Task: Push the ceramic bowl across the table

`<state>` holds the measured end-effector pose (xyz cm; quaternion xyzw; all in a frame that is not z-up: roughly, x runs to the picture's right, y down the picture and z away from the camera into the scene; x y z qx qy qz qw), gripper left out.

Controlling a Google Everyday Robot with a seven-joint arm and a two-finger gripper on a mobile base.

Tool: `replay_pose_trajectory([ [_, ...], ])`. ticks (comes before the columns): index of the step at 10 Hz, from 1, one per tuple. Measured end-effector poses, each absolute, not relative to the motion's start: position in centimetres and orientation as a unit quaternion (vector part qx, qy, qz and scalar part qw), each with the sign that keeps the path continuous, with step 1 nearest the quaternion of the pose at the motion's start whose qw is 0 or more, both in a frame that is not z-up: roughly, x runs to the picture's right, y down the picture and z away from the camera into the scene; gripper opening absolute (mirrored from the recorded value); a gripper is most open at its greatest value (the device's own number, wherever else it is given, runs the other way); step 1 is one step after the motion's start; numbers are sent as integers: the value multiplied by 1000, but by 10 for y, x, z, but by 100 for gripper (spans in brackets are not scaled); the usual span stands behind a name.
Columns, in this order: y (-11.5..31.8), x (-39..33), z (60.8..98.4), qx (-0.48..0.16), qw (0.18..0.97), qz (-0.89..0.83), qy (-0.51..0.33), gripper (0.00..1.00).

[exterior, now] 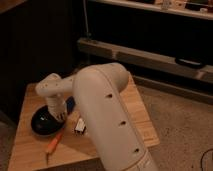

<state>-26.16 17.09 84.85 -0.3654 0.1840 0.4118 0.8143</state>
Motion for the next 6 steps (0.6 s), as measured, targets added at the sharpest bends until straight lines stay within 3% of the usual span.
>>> replay_pose_trajectory([
  [6,161,-228,859,-350,791,460,203,0],
])
